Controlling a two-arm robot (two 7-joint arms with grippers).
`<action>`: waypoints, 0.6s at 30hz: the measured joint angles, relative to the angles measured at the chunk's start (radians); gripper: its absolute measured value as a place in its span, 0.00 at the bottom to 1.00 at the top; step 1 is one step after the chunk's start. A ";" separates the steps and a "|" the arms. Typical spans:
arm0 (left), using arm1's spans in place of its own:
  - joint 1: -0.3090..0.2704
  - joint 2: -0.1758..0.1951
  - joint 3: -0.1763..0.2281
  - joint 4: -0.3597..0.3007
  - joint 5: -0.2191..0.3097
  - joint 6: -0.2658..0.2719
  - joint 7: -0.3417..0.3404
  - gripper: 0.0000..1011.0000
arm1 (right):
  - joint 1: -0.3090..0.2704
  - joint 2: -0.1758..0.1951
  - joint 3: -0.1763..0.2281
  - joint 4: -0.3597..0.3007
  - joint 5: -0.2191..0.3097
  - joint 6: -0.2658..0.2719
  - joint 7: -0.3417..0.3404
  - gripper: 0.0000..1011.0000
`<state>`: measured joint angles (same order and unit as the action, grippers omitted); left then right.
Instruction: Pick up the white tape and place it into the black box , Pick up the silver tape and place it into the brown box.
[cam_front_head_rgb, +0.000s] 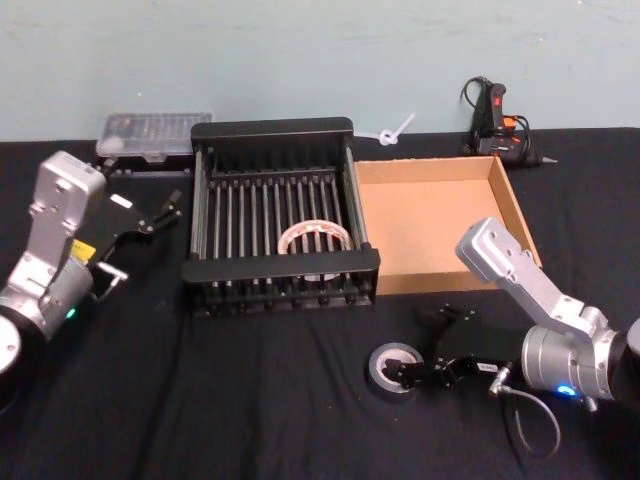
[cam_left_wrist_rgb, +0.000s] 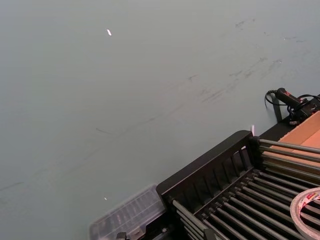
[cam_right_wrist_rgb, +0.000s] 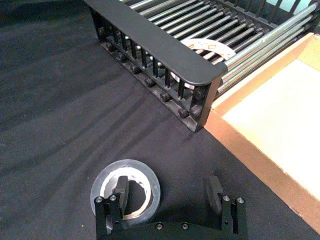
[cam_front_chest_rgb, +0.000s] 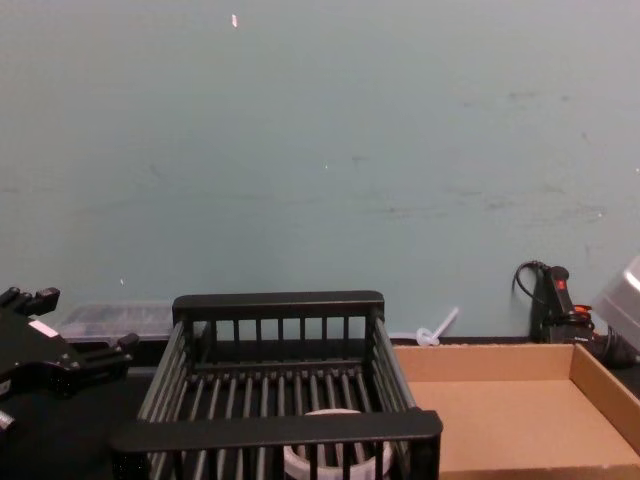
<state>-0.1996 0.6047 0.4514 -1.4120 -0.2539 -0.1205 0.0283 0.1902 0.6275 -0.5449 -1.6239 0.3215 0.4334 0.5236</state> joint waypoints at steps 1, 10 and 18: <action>0.000 0.000 0.000 0.000 0.000 0.000 0.000 0.99 | 0.000 0.000 0.000 0.000 0.000 0.000 0.000 0.99; 0.000 0.000 0.000 0.000 0.000 0.000 0.000 0.99 | -0.001 0.001 0.000 -0.001 0.000 0.000 0.000 0.83; 0.000 0.000 0.000 0.000 0.000 0.000 0.000 0.99 | -0.001 0.001 0.000 -0.002 0.000 -0.001 0.000 0.61</action>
<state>-0.1995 0.6047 0.4514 -1.4120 -0.2539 -0.1205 0.0283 0.1893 0.6288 -0.5449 -1.6254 0.3215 0.4328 0.5236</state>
